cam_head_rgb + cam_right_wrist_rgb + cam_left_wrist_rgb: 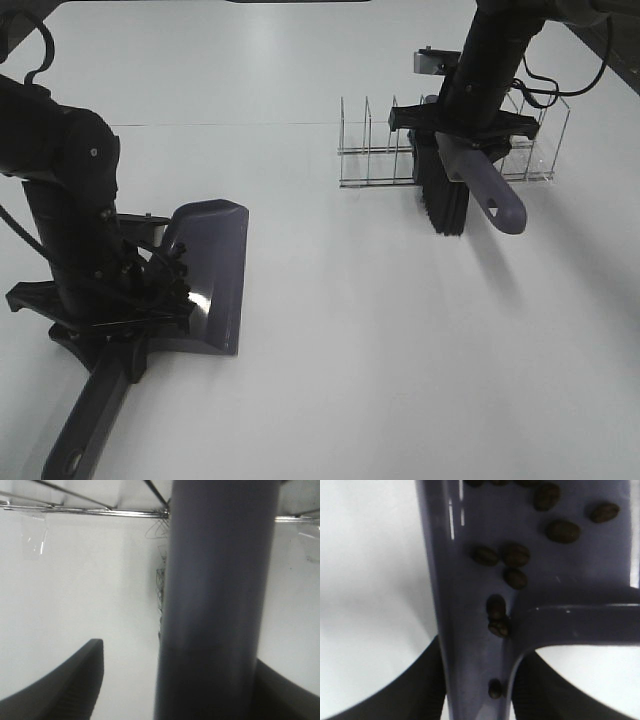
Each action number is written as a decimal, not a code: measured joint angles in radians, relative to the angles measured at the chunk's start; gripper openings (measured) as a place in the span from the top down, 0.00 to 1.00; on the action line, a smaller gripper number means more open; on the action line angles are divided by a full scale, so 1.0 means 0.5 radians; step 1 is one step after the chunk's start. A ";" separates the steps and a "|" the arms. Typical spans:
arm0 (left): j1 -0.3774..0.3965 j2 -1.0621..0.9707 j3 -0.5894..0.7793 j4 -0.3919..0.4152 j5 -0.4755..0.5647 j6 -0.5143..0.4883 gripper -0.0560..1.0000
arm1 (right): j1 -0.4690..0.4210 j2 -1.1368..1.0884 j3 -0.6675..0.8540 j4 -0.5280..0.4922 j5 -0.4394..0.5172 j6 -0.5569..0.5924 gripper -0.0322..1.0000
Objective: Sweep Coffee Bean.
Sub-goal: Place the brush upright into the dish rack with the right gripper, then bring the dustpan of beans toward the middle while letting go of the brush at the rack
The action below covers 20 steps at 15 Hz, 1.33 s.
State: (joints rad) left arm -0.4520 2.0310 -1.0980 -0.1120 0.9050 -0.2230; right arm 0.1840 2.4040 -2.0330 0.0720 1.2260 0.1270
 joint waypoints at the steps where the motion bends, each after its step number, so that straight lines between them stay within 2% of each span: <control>1: 0.000 0.000 0.000 0.000 0.000 0.000 0.64 | 0.000 -0.040 -0.012 0.000 -0.008 -0.012 0.38; 13: 0.000 0.002 -0.010 0.004 -0.024 -0.110 0.64 | 0.000 -0.292 -0.022 0.000 -0.010 -0.054 0.37; 17: 0.008 0.060 -0.162 0.056 -0.058 -0.118 0.64 | 0.000 -0.292 -0.022 0.000 -0.010 -0.054 0.37; 20: 0.070 0.090 -0.212 0.078 -0.022 -0.118 0.64 | 0.000 -0.292 -0.022 0.000 -0.010 -0.054 0.38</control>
State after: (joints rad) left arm -0.4170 2.0760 -1.2040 -0.0730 0.8940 -0.2820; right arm 0.1840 2.2580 -2.0440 0.0720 1.2210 0.1000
